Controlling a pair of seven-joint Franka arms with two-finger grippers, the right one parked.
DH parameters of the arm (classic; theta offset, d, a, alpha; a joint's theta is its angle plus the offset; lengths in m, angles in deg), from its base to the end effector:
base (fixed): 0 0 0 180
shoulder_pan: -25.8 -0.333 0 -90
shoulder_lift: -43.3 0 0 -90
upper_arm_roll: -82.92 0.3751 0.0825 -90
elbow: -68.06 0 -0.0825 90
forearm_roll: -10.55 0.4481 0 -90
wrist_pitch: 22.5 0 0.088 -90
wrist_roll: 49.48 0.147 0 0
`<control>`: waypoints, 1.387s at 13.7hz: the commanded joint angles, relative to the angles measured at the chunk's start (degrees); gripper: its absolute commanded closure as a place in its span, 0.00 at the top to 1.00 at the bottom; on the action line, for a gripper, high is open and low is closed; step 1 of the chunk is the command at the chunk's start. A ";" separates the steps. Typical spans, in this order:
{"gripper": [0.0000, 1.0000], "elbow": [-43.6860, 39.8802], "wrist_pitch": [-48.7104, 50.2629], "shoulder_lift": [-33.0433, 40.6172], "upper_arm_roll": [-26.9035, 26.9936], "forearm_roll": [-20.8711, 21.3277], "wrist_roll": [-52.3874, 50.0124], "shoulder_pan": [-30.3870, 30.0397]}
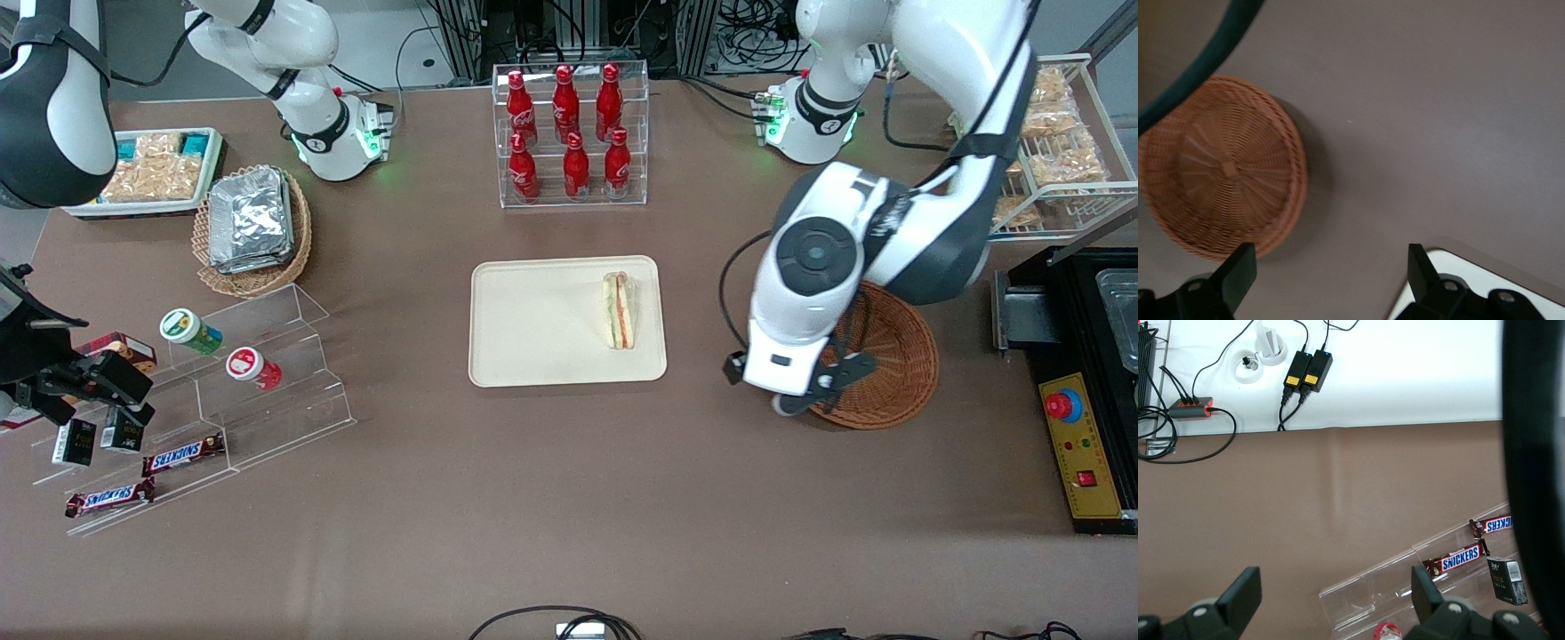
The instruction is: Place sandwich from basket to tray
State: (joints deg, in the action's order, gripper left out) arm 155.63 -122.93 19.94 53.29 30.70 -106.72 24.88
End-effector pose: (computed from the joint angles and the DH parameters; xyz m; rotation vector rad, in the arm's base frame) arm 0.6821 -0.2694 0.4332 -2.8825 -0.6361 -0.0065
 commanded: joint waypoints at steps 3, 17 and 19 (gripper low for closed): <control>1.00 0.59 5.94 5.43 -0.43 -4.67 12.03 -6.53; 1.00 1.91 18.51 19.49 17.84 -14.16 47.18 -6.99; 1.00 2.00 19.74 21.16 20.21 -16.62 53.60 -6.99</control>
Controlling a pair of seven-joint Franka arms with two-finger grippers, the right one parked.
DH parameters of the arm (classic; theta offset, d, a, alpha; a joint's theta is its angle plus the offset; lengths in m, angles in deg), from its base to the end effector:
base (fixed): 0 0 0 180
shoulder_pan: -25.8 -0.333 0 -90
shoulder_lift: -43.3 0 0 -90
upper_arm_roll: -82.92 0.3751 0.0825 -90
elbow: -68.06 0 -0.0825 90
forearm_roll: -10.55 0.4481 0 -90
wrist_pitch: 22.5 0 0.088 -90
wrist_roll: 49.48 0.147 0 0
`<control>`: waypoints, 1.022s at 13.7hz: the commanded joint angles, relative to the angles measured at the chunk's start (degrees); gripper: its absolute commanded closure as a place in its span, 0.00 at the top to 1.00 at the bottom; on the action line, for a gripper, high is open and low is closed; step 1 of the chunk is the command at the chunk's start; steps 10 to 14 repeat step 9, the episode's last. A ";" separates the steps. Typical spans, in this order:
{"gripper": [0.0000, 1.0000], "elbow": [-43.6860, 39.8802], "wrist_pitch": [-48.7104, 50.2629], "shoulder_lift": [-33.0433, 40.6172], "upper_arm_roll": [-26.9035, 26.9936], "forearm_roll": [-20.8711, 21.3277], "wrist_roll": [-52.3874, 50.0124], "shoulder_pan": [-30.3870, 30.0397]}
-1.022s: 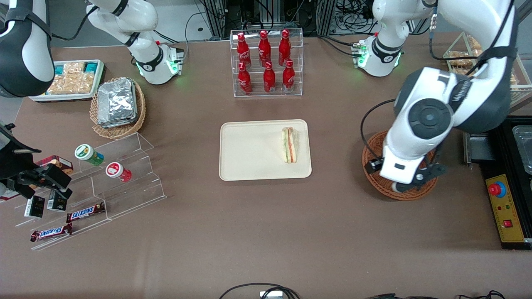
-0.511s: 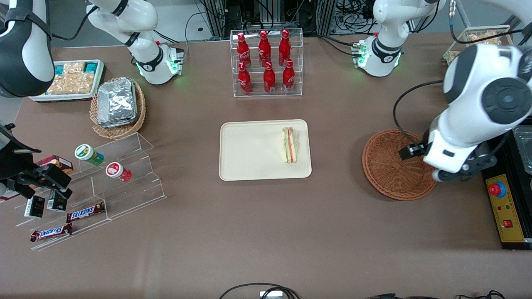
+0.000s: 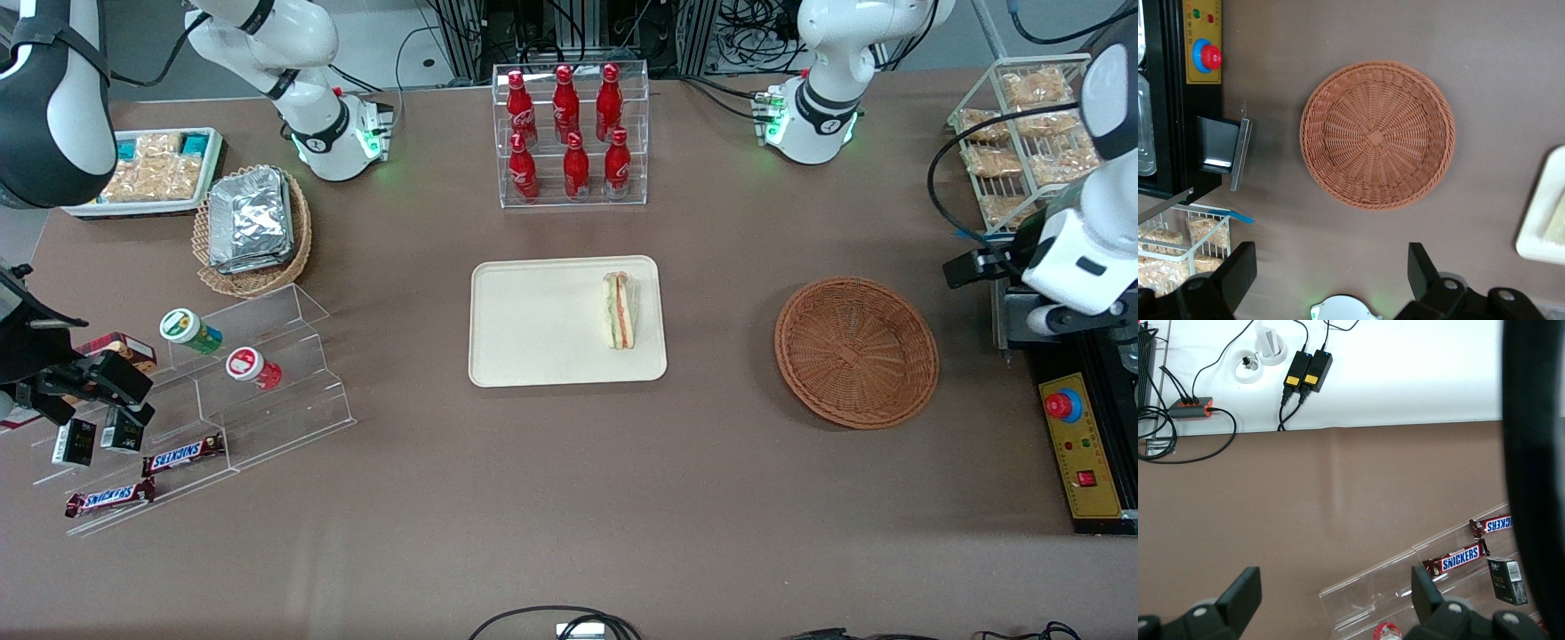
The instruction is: Place sandwich from basket to tray
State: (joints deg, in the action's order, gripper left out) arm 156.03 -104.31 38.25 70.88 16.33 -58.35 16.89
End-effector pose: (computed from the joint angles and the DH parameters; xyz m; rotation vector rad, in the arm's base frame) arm 0.6245 -0.0128 0.5985 -3.0225 -0.1571 0.2793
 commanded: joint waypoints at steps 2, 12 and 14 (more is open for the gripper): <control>1.00 1.59 2.17 4.17 3.16 -2.44 10.60 1.00; 1.00 1.51 1.74 4.26 3.08 -2.71 17.65 2.32; 1.00 1.51 1.74 4.26 3.08 -2.71 17.65 2.32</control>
